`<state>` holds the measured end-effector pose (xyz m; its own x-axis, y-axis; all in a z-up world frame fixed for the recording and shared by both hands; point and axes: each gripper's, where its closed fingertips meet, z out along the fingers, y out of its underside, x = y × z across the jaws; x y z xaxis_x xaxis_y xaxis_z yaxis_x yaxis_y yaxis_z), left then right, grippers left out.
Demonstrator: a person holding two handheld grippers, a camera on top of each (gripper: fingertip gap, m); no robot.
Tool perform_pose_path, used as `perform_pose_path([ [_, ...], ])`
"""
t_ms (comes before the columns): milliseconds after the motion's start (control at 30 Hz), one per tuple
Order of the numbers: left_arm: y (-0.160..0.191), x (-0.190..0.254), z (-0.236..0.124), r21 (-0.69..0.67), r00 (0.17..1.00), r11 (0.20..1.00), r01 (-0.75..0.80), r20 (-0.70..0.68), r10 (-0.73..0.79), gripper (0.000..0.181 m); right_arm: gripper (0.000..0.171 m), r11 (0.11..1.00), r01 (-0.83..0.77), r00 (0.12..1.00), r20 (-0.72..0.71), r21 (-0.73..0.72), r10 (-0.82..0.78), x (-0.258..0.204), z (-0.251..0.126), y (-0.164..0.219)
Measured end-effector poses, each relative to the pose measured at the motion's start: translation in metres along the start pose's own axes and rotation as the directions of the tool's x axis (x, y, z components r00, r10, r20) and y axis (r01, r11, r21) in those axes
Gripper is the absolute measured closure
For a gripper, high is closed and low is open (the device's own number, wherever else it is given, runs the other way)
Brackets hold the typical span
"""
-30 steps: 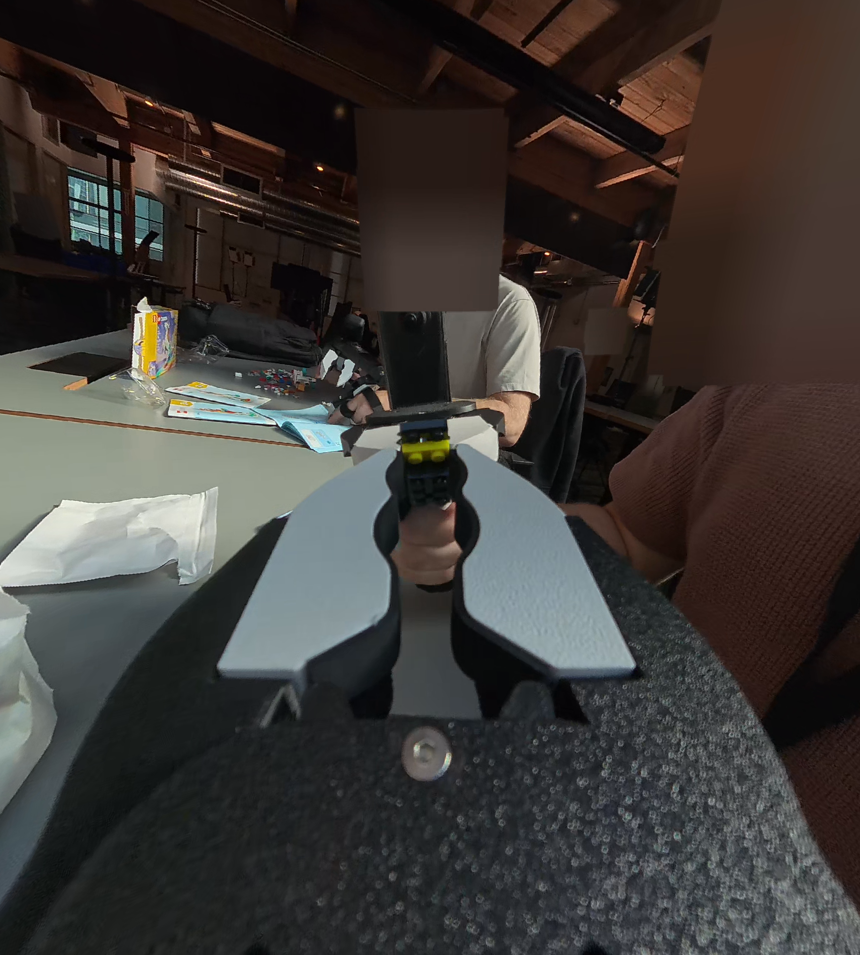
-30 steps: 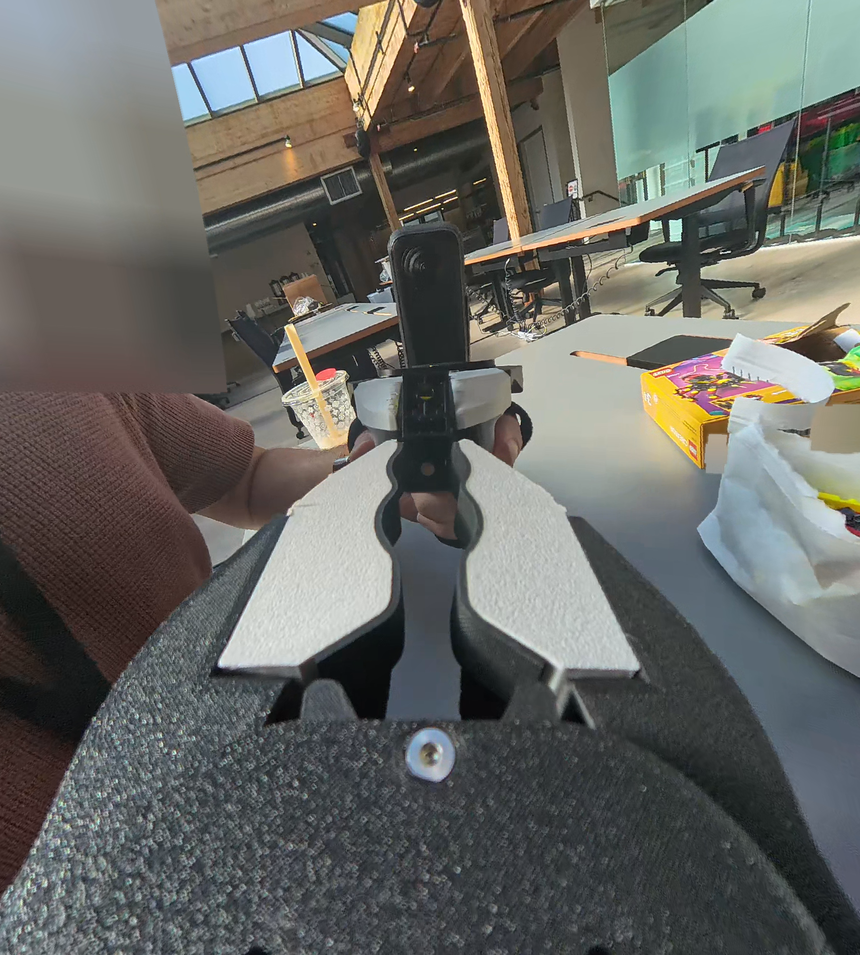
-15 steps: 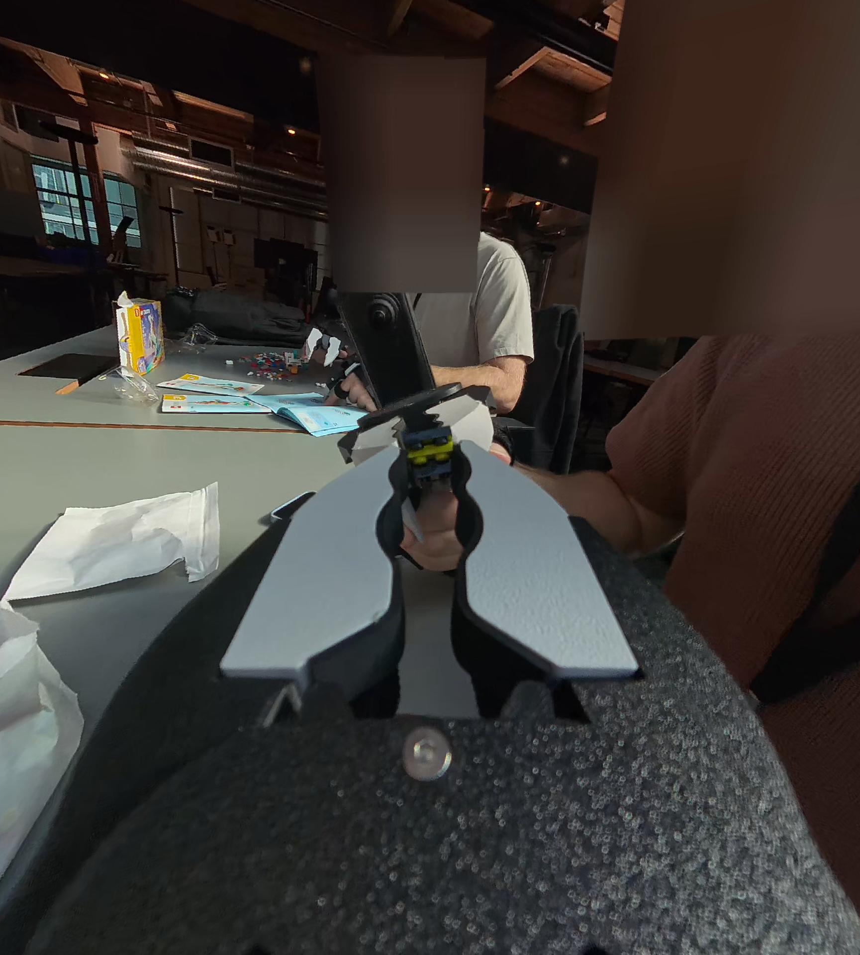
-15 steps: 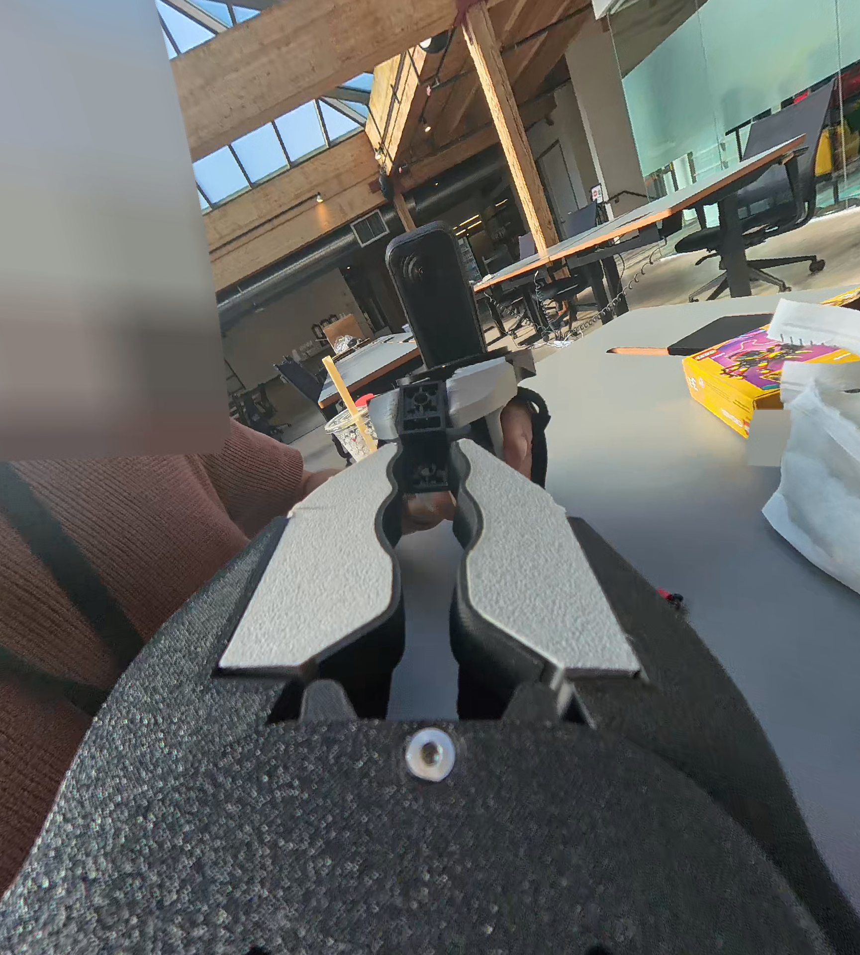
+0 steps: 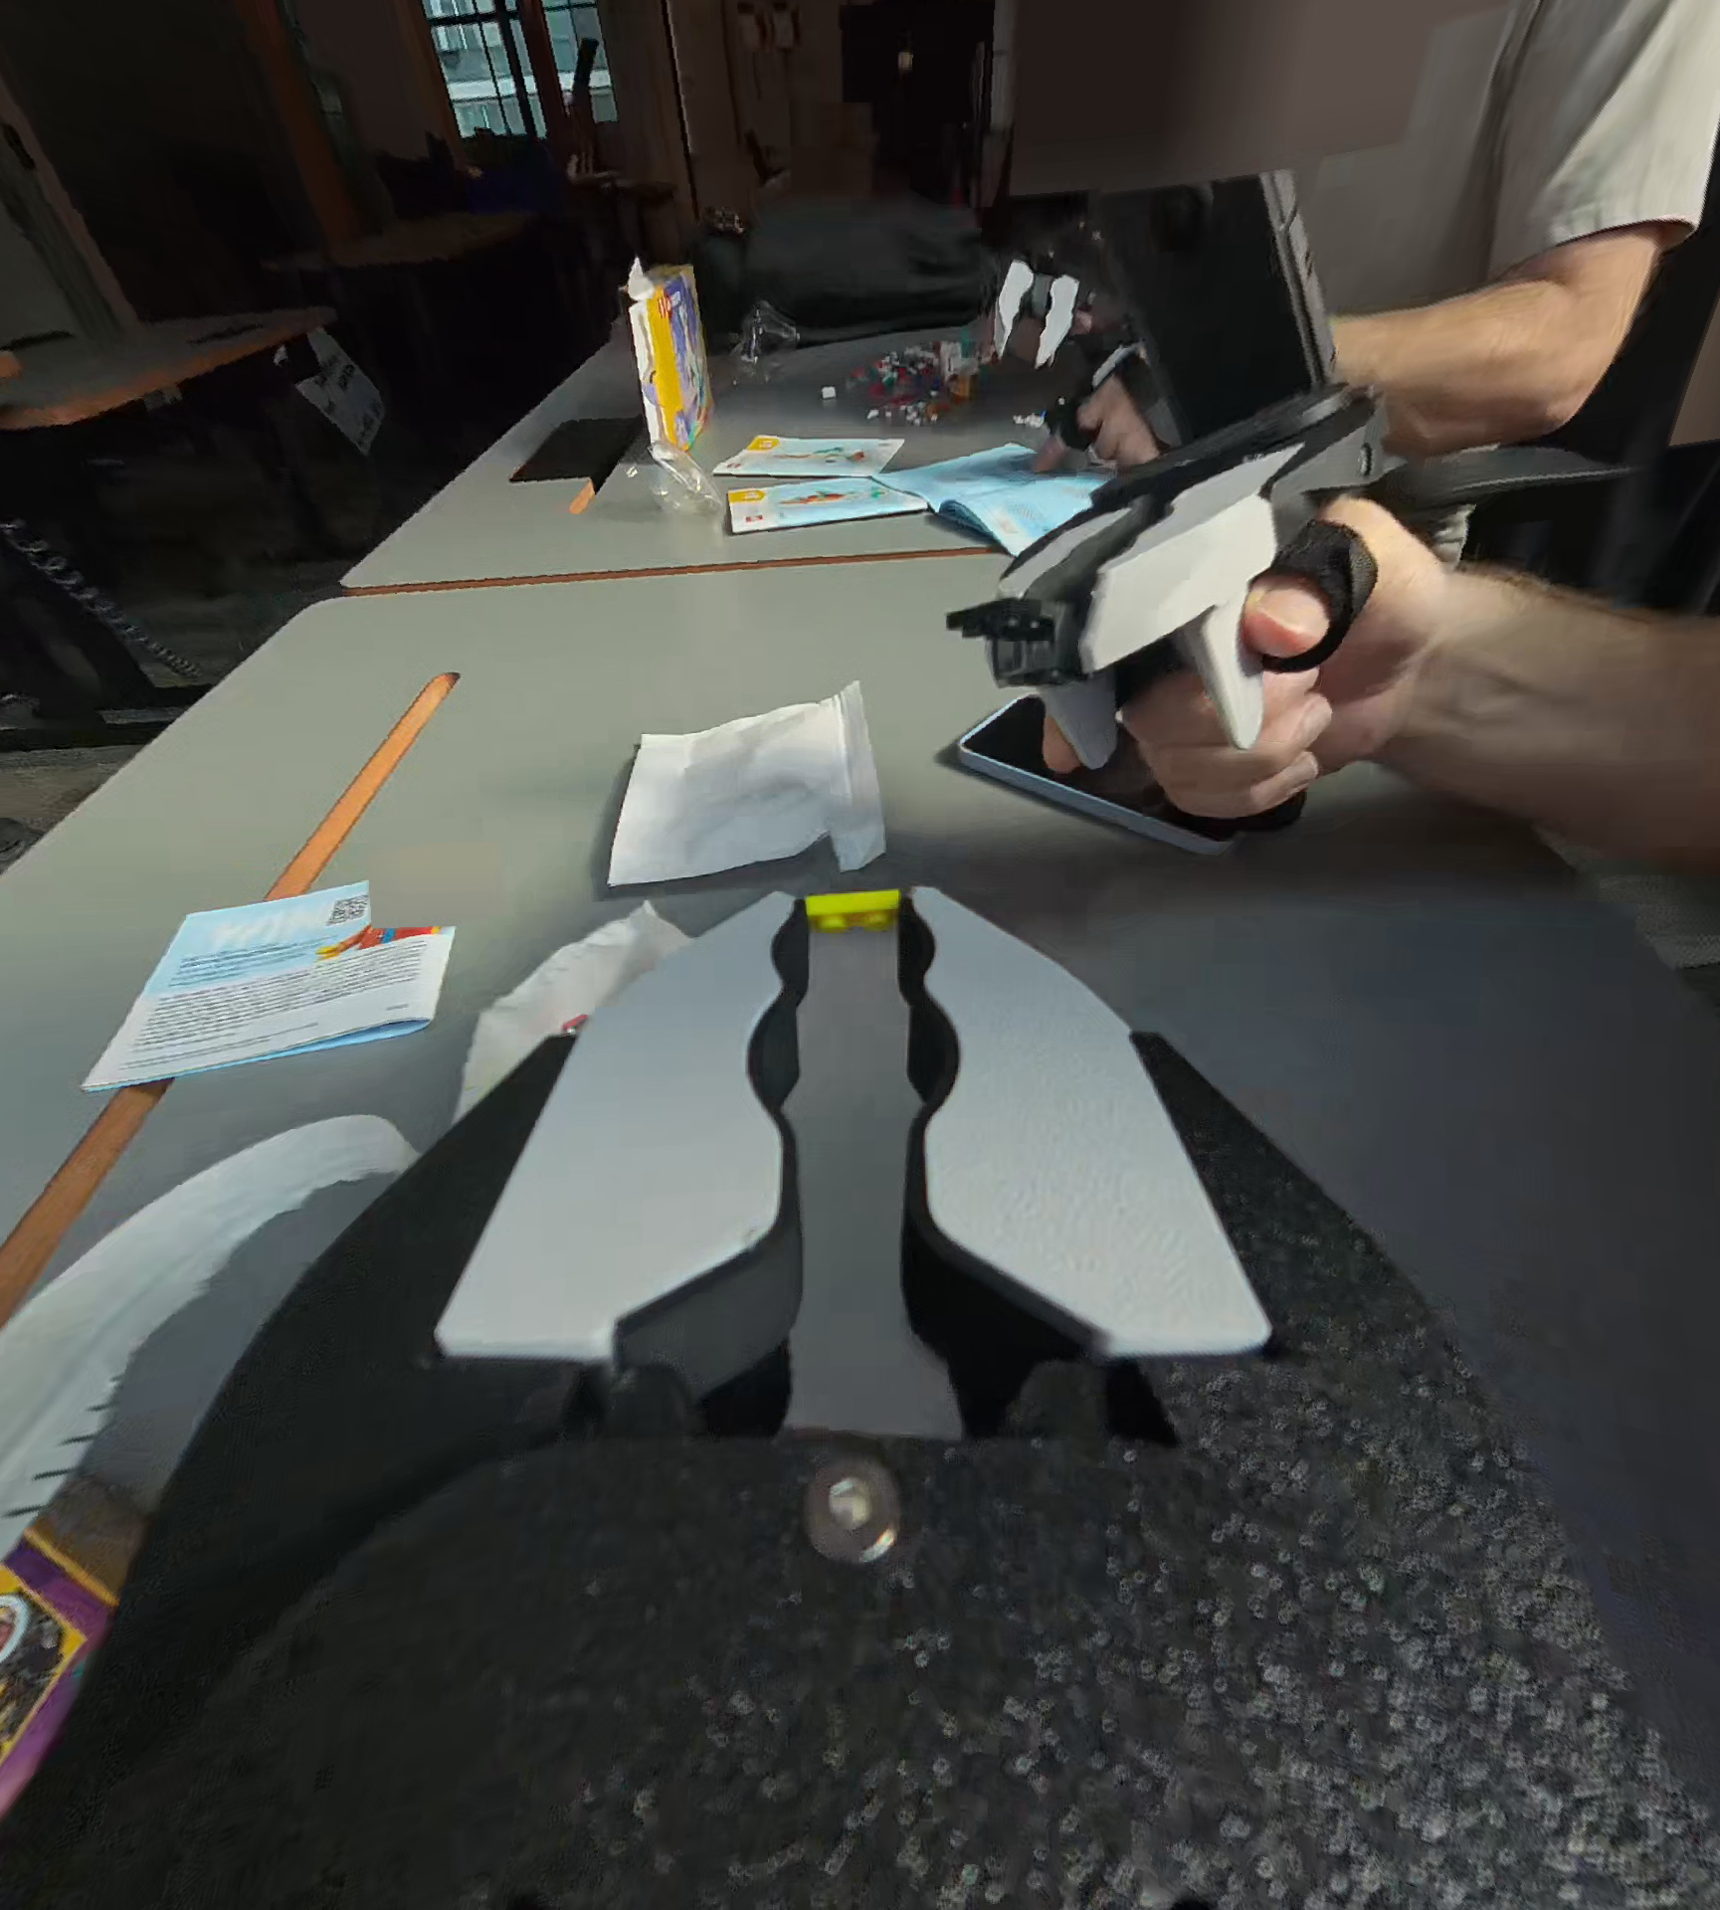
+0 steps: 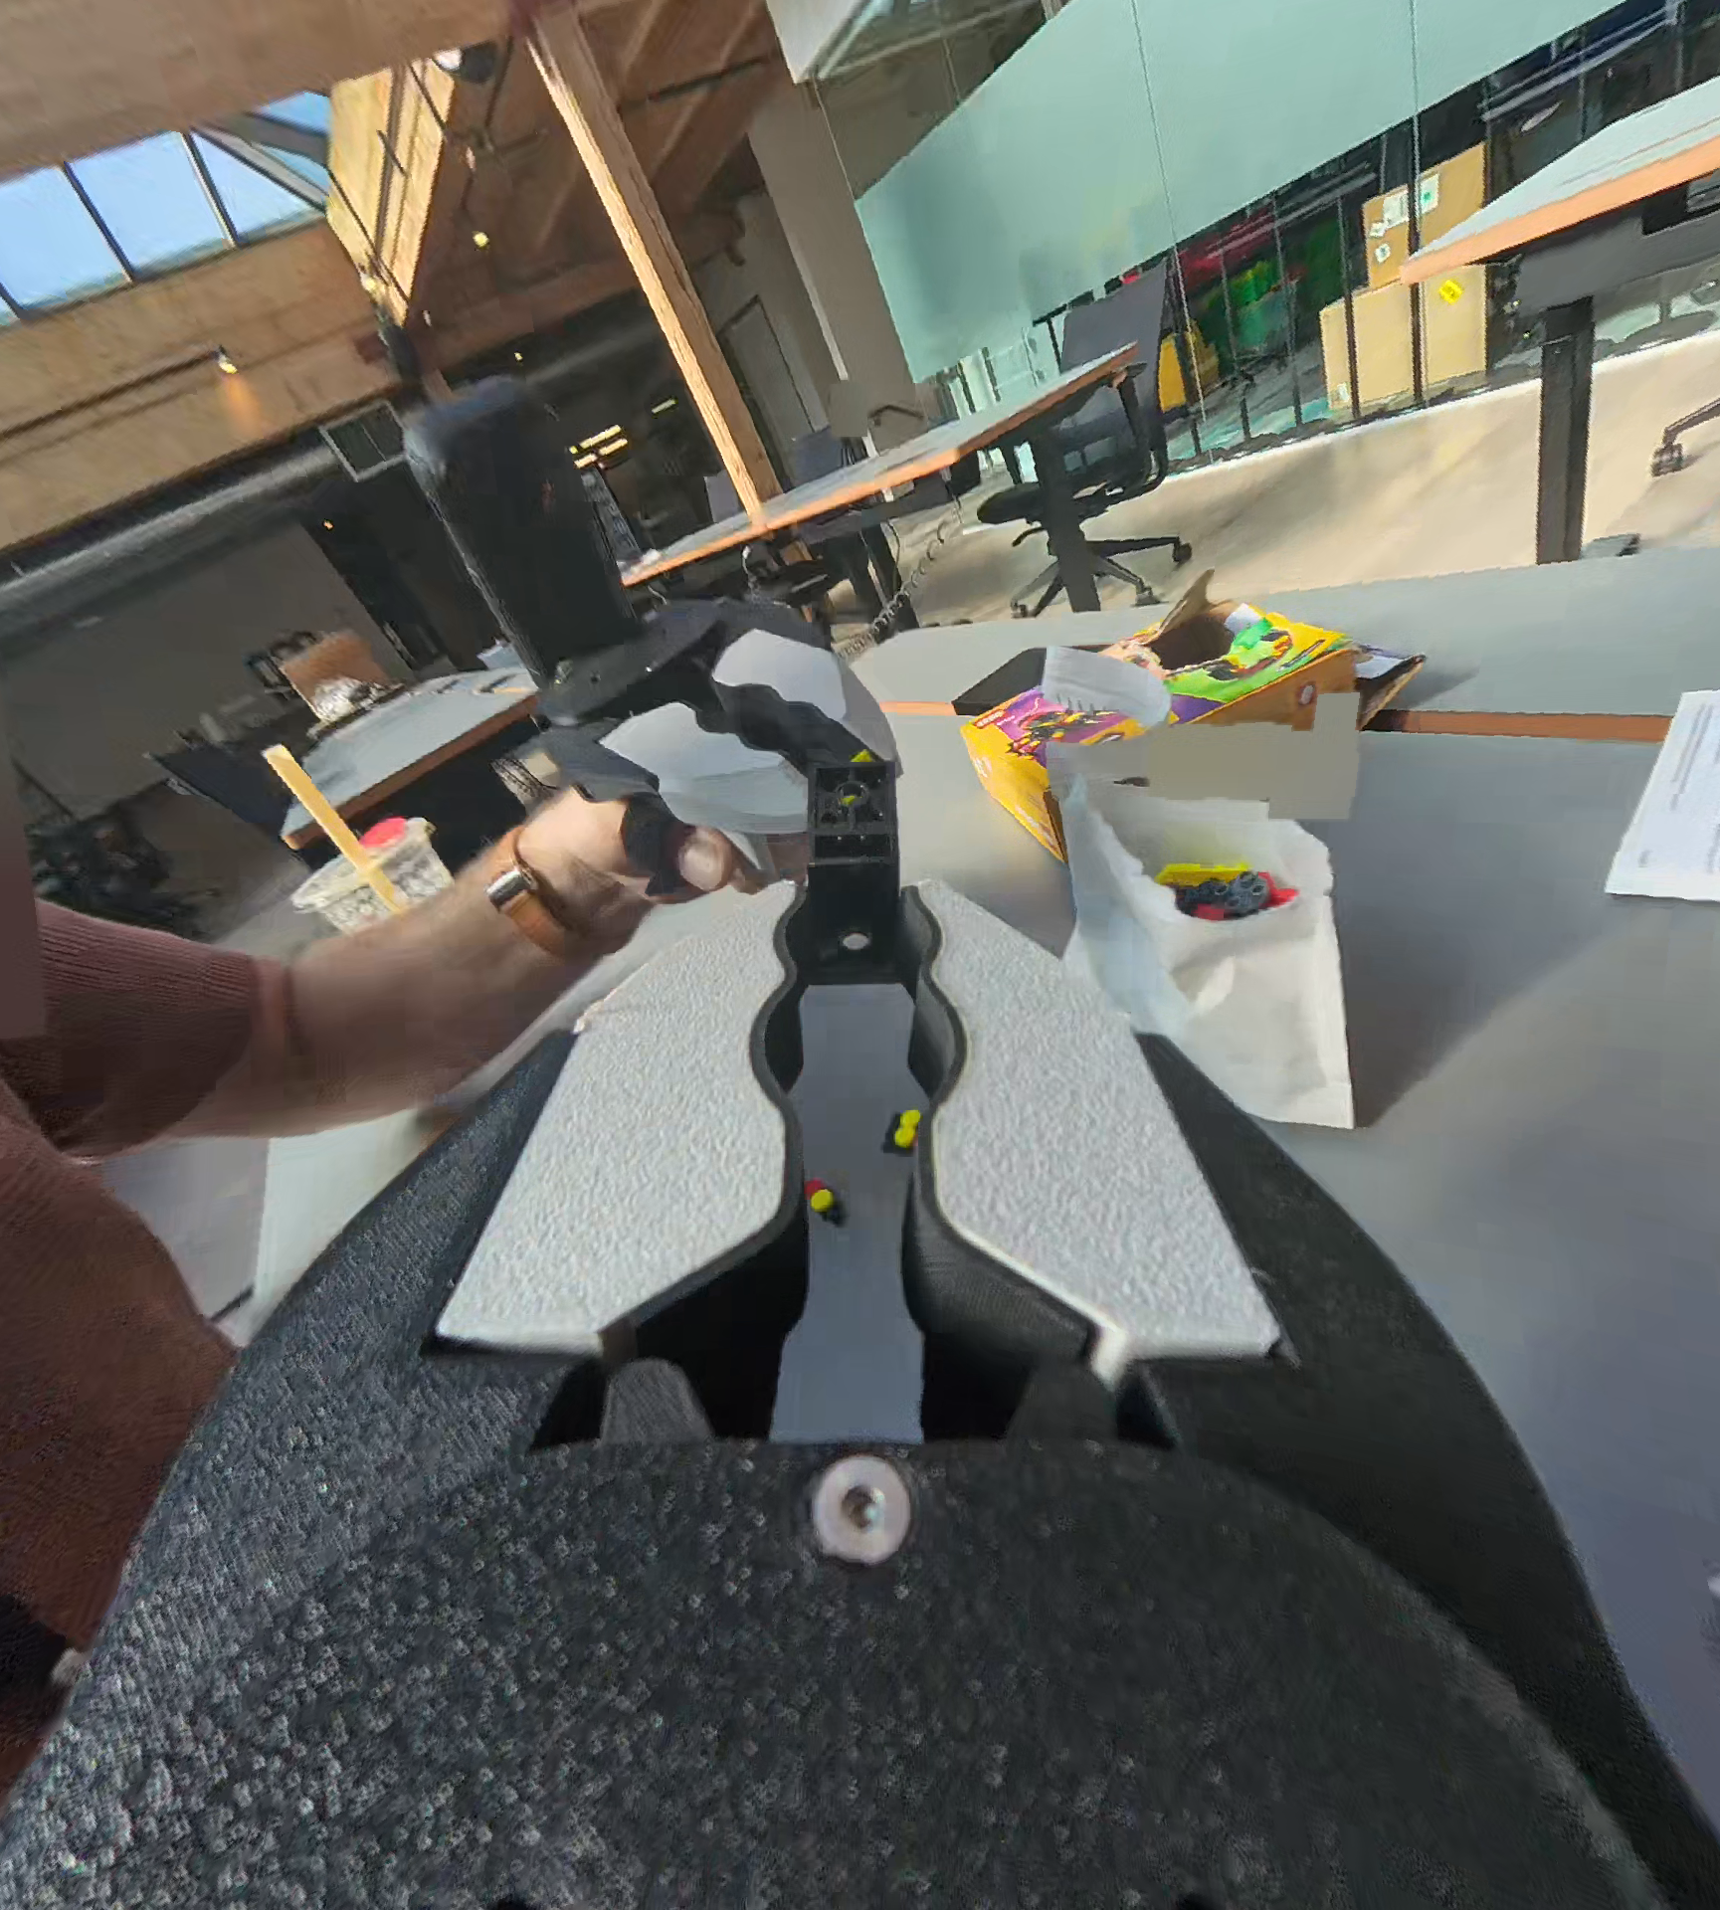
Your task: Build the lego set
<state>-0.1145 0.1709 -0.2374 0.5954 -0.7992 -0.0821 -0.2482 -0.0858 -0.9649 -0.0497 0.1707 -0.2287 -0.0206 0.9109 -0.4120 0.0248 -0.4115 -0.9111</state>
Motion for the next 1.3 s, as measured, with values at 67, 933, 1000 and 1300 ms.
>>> perform_pose_path([
  [67, -0.003, -0.027, 0.005, -0.134, 0.990, 0.982, -0.133, 0.031, 0.138, 0.165, 0.155, 0.970, 0.165, 0.972, -0.137, -0.178, -0.191, 0.034, 0.015, -0.004],
  [933, 0.027, -0.059, -0.018, -0.393, 0.979, 0.902, -0.176, 0.025, 0.202, 0.153, 0.146, 0.617, 0.376, 0.884, 0.070, -0.691, -0.462, 0.091, 0.069, 0.016],
  [1000, 0.035, -0.033, -0.031, -0.358, 0.987, 0.923, -0.144, 0.017, 0.161, 0.153, 0.146, 0.664, 0.410, 0.882, 0.087, -0.625, -0.463, 0.067, 0.059, 0.010],
  [1300, 0.132, 0.056, -0.048, -0.513, 0.999, 0.858, 0.026, 0.032, -0.012, 0.154, 0.154, 0.505, 0.461, 0.866, 0.243, -0.730, -0.438, 0.007, 0.037, 0.129],
])
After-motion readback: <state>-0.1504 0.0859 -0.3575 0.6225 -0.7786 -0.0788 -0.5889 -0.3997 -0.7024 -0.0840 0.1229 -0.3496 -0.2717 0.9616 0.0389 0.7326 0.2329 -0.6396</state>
